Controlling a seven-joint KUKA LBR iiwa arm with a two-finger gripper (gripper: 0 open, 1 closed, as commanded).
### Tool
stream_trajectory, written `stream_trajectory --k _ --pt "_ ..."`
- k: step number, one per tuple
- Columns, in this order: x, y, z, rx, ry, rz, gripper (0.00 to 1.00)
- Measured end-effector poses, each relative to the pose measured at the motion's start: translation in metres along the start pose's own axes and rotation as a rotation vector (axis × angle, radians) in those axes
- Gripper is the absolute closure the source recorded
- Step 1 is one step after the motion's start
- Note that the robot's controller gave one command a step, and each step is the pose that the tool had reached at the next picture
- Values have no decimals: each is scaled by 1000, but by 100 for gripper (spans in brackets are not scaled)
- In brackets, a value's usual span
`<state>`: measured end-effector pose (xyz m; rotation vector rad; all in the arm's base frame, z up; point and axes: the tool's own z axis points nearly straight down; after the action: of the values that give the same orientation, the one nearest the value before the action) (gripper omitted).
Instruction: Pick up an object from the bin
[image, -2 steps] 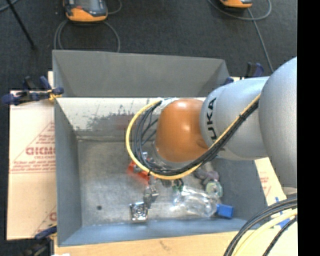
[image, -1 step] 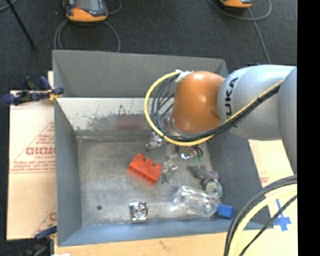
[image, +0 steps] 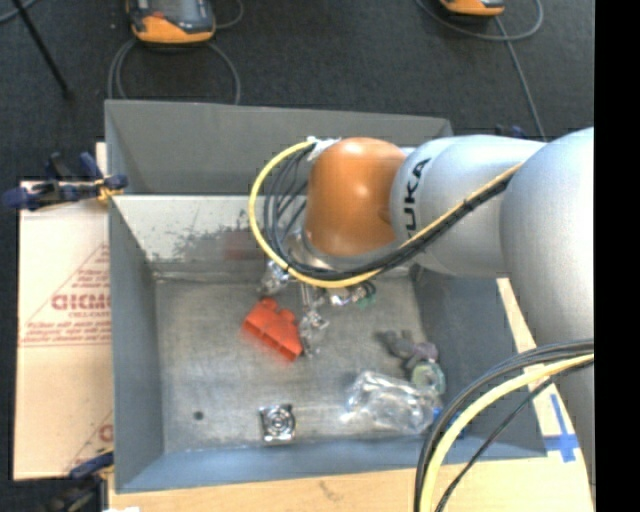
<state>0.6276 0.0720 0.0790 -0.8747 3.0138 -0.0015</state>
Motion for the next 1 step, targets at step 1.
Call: stream_trajectory --k 1 --pt "-17 19 2 9 -5 -127 0"
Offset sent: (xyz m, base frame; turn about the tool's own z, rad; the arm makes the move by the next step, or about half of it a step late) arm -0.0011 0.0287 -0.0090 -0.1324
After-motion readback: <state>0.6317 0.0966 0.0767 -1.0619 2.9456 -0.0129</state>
